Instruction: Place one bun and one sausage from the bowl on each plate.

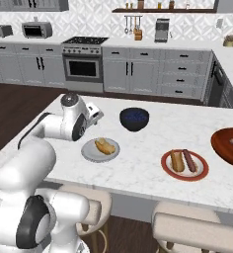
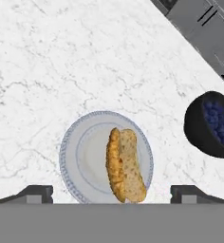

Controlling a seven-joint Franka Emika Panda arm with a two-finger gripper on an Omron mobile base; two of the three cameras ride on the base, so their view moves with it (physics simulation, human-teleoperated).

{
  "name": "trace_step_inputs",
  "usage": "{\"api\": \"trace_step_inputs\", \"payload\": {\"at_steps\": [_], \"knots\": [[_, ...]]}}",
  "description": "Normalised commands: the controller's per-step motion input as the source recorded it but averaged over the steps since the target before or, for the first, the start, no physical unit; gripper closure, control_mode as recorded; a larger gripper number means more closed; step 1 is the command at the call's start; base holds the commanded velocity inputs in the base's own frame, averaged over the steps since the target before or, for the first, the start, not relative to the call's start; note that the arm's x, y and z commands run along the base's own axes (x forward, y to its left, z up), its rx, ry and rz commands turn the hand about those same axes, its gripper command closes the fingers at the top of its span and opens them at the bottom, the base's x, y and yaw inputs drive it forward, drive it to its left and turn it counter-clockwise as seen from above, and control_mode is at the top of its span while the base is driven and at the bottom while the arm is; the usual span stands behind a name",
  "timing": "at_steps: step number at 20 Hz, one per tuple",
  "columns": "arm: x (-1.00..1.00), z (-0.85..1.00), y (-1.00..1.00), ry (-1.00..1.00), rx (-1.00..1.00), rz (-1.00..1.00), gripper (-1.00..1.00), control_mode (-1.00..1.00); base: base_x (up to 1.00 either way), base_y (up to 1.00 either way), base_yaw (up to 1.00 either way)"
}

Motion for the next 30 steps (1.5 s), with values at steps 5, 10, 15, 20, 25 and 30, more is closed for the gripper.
{"api": "trace_step_inputs", "payload": {"at_steps": [5, 10, 15, 20, 25, 30], "knots": [[-1.0, 1.0, 0.31, -0.47, 0.03, -0.11, -1.0, -1.0, 0.0, 0.0, 0.0], [-0.91, 1.0, 0.05, -0.08, 0.17, -0.09, -1.0, -1.0, 0.0, 0.0, 0.0], [-0.28, 0.99, -0.01, 0.27, 0.28, 0.02, -1.0, -1.0, 0.0, 0.0, 0.0], [0.0, 0.31, 0.0, 0.18, 0.05, 0.04, -1.0, -1.0, 0.0, 0.0, 0.0], [0.0, 0.0, 0.0, 0.0, 0.0, 0.0, -1.0, -1.0, 0.0, 0.0, 0.0], [-0.11, 0.0, -0.04, 0.0, 0.0, 0.0, -1.0, 1.0, -0.4, -0.26, -0.01]]}}
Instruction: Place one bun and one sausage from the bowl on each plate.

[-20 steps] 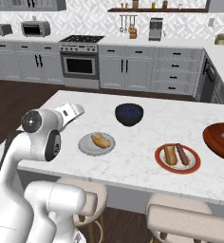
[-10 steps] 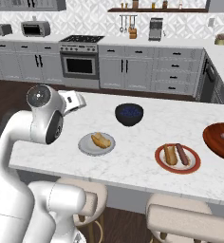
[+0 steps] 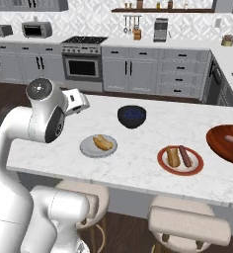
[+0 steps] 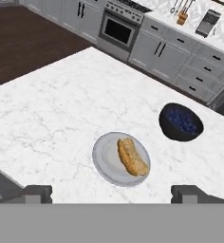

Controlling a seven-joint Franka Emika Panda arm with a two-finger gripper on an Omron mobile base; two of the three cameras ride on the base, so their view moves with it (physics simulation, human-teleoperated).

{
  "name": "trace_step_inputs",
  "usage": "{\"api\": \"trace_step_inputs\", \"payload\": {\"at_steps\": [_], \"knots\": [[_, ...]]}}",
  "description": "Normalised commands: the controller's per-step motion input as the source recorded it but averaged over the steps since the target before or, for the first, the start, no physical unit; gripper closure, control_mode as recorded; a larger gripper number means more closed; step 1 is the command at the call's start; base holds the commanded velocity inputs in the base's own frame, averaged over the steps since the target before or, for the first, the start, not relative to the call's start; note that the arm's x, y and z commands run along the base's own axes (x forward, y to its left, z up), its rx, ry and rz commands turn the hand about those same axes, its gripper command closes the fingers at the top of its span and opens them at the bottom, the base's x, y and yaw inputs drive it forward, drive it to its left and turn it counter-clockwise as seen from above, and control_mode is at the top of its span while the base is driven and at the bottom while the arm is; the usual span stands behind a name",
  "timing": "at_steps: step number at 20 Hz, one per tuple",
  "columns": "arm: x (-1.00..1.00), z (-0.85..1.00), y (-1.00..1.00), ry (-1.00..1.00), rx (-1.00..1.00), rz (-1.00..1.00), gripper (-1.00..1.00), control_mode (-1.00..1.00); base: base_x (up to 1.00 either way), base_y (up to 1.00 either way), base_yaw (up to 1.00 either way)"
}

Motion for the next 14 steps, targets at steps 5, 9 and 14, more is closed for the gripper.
{"api": "trace_step_inputs", "payload": {"at_steps": [5, 9, 14], "knots": [[0.0, 0.0, 0.0, 0.0, 0.0, 0.0, -1.0, 1.0, -0.95, -0.78, -0.06], [0.0, 0.0, 0.0, 0.0, 0.0, 0.0, -1.0, 1.0, -0.13, -0.91, -0.18], [0.0, 0.0, 0.0, 0.0, 0.0, 0.0, -1.0, 1.0, 0.21, -1.0, -0.12]]}}
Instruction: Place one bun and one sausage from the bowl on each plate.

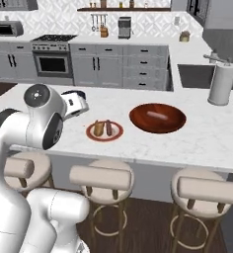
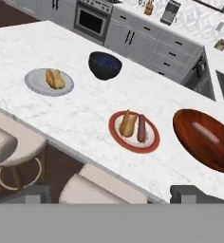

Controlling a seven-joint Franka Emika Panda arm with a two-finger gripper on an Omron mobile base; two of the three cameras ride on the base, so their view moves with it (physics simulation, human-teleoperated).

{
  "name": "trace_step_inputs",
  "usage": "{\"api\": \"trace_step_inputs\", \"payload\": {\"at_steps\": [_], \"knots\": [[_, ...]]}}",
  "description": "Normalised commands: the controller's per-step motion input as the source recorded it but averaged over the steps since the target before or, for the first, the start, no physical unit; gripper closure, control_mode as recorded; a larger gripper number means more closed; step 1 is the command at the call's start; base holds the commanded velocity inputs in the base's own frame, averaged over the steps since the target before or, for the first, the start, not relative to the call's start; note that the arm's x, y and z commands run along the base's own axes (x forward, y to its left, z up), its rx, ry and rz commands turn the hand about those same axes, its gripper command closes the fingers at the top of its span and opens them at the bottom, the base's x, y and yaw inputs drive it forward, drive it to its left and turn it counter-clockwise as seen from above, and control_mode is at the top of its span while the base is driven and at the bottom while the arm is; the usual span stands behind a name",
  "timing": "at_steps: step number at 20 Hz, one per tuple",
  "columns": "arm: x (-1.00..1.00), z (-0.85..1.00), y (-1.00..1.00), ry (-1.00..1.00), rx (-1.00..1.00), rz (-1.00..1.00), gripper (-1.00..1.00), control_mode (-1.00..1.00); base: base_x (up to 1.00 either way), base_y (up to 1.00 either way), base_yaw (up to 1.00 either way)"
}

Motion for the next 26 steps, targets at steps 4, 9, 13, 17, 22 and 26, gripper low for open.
{"api": "trace_step_inputs", "payload": {"at_steps": [4, 9, 13, 17, 22, 26], "knots": [[0.0, 0.0, 0.0, 0.0, 0.0, 0.0, -1.0, 1.0, 0.42, -1.0, 0.0], [0.0, 0.0, 0.0, 0.0, 0.0, 0.0, -1.0, 1.0, 0.65, -1.0, 0.02], [0.0, 0.0, 0.0, 0.0, 0.0, 0.0, -1.0, 1.0, 0.92, -0.69, 0.08], [0.07, -0.06, 0.0, 0.05, -0.02, 0.0, -1.0, -1.0, 0.2, -0.06, 0.02], [0.96, -0.04, 0.36, 0.16, 0.0, 0.01, -1.0, -1.0, 0.0, 0.0, 0.0], [1.0, -0.75, 0.21, 0.36, 0.0, 0.28, -1.0, -1.0, 0.0, 0.0, 0.0]]}}
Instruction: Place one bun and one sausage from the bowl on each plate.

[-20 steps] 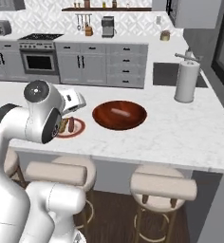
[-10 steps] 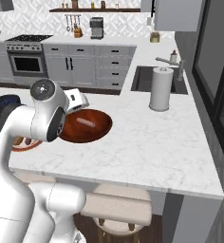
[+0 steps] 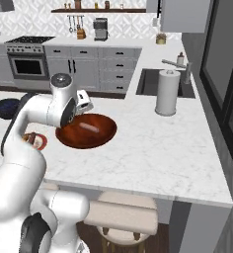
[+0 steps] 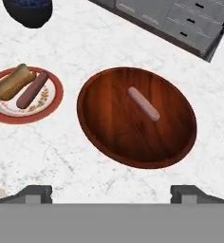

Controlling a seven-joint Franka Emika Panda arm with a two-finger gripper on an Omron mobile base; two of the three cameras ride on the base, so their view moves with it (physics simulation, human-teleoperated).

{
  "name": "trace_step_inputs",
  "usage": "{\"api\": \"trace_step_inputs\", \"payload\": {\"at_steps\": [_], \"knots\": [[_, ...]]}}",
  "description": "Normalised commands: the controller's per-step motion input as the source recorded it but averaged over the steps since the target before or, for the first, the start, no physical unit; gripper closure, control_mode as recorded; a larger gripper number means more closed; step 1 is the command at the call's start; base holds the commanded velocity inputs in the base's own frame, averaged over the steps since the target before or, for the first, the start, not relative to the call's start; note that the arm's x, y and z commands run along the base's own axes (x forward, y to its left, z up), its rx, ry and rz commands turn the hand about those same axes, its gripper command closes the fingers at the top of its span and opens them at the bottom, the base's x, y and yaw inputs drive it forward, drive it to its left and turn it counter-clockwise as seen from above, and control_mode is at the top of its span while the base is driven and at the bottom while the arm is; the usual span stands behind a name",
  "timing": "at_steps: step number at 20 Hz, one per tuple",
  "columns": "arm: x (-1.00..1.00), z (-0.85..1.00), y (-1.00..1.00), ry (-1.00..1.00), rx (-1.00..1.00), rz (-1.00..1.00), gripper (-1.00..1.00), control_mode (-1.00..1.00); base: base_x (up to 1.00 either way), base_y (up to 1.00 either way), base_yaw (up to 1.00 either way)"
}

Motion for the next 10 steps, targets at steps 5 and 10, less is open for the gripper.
{"api": "trace_step_inputs", "payload": {"at_steps": [5, 10], "knots": [[1.0, -0.97, 0.17, 0.2, -0.09, 0.28, -1.0, -1.0, 0.0, 0.0, 0.0], [0.7, -0.53, 0.07, 0.07, -0.2, 0.09, -1.0, -1.0, 0.0, 0.0, 0.0]]}}
